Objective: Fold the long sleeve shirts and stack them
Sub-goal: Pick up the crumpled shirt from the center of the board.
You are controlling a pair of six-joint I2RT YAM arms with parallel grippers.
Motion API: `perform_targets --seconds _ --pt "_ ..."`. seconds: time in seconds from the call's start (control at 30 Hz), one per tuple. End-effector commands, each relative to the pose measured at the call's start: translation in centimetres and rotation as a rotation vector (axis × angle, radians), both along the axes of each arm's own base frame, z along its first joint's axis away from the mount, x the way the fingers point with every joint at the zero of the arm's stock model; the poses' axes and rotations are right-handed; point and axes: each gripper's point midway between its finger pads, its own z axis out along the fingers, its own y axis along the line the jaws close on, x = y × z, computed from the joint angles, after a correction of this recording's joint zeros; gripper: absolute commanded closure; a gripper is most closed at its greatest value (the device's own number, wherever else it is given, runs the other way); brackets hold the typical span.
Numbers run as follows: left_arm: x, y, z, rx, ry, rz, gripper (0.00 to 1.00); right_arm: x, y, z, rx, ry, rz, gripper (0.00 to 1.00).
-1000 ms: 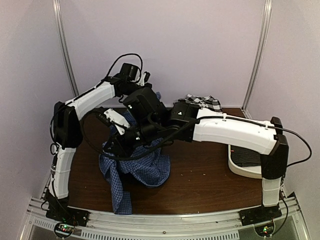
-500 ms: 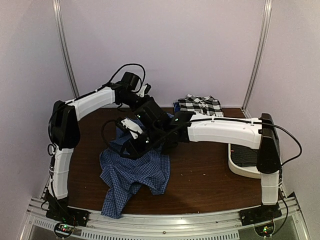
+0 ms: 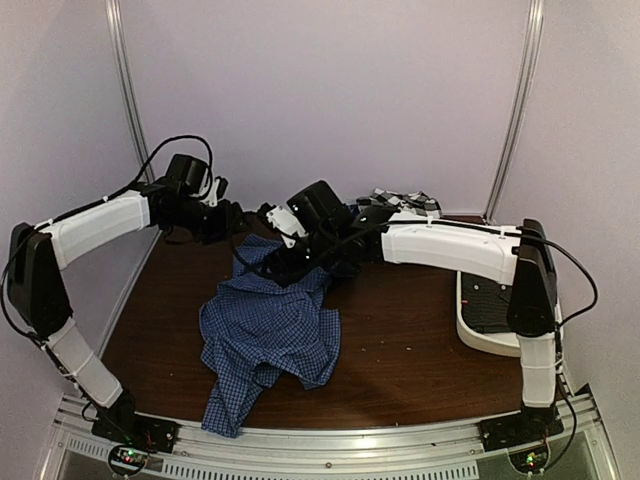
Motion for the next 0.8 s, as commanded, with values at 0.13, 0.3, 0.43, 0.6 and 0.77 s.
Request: perform_targets --seconds 0.13,0.3,0.43,0.6,0.77 --pt "-8.8 4.5 -5.5 -0.017 0.145 0.144 0.37 5.5 1.6 -3.1 -0.155 -0.235 -0.021 0.21" --pt "-14.1 4.7 -8.3 -0.077 0.232 0.114 0.37 7.0 2.9 -6.1 -0.219 -0.284 0.007 0.21" --pt "-17.0 4.2 -11.1 -0.062 0.303 0.089 0.33 8.1 3.7 -8.8 -0.265 -0.302 0.009 0.20" --pt "-18.5 3.0 -13.1 -0.014 0.343 0.038 0.32 8.8 4.4 -11.0 -0.289 -0.306 0.006 0.19" --pt "-20.5 1.0 -13.2 -0.021 0.367 -0.039 0.54 9.1 4.4 -11.9 -0.294 -0.305 -0.016 0.26"
